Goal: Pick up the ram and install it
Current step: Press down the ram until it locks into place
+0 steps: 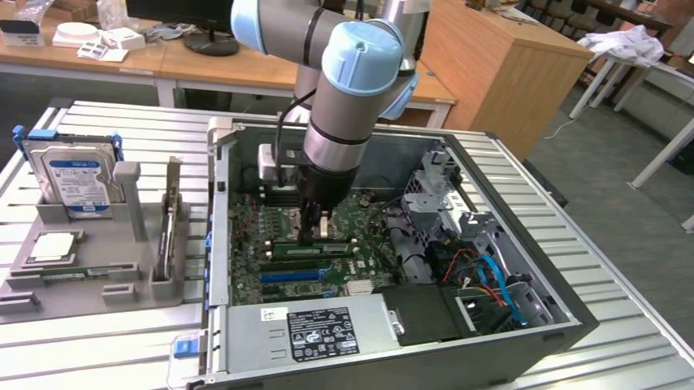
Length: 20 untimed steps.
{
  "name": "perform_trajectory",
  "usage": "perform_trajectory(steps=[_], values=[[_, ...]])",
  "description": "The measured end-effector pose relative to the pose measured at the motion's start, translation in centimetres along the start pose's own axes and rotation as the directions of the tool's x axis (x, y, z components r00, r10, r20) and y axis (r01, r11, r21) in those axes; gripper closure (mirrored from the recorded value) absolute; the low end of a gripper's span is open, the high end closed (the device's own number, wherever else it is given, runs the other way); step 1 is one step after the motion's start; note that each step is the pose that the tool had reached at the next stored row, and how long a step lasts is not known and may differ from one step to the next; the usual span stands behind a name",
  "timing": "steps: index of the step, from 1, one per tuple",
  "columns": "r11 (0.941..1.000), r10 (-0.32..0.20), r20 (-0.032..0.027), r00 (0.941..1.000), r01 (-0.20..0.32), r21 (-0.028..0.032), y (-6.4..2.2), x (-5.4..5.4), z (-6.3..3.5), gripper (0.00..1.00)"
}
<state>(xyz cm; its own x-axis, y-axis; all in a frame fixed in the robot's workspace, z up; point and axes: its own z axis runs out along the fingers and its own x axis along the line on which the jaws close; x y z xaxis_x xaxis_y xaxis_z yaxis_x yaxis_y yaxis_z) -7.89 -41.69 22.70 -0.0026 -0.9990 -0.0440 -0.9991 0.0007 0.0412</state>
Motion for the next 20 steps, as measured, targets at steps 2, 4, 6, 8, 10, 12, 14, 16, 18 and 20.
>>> perform_trajectory(steps=[2, 4, 6, 8, 10, 12, 14, 16, 18, 20], values=[[1.0, 0.0, 0.0004, 1.0, 0.0, 0.0001, 0.0, -0.01, 0.02, 0.89], [1.0, 0.0, 0.0005, 1.0, 0.0, 0.0003, -0.01, 0.0, 0.05, 0.89], [1.0, 0.0, 0.0004, 1.0, 0.0, 0.0002, -0.01, 0.0, 0.12, 0.89], [1.0, 0.0, 0.0001, 1.0, 0.0, 0.0, -0.01, 0.01, 0.17, 0.89], [1.0, 0.0, 0.0001, 1.0, 0.0, 0.0001, -0.01, 0.01, 0.17, 0.89], [1.0, 0.0, 0.0003, 1.0, 0.0, 0.0001, -0.01, 0.01, 0.18, 0.89], [1.0, 0.0, 0.0004, 1.0, 0.0, 0.0002, -0.01, 0.01, 0.22, 0.89], [1.0, 0.0, 0.0001, 1.0, 0.0, 0.0003, -0.01, 0.01, 0.29, 0.89], [1.0, 0.0, 0.0, 1.0, 0.0, 0.0002, -0.01, 0.02, 0.29, 0.89], [1.0, 0.0, 0.0002, 1.0, 0.0, 0.0004, -0.01, 0.01, 0.31, 0.89]])
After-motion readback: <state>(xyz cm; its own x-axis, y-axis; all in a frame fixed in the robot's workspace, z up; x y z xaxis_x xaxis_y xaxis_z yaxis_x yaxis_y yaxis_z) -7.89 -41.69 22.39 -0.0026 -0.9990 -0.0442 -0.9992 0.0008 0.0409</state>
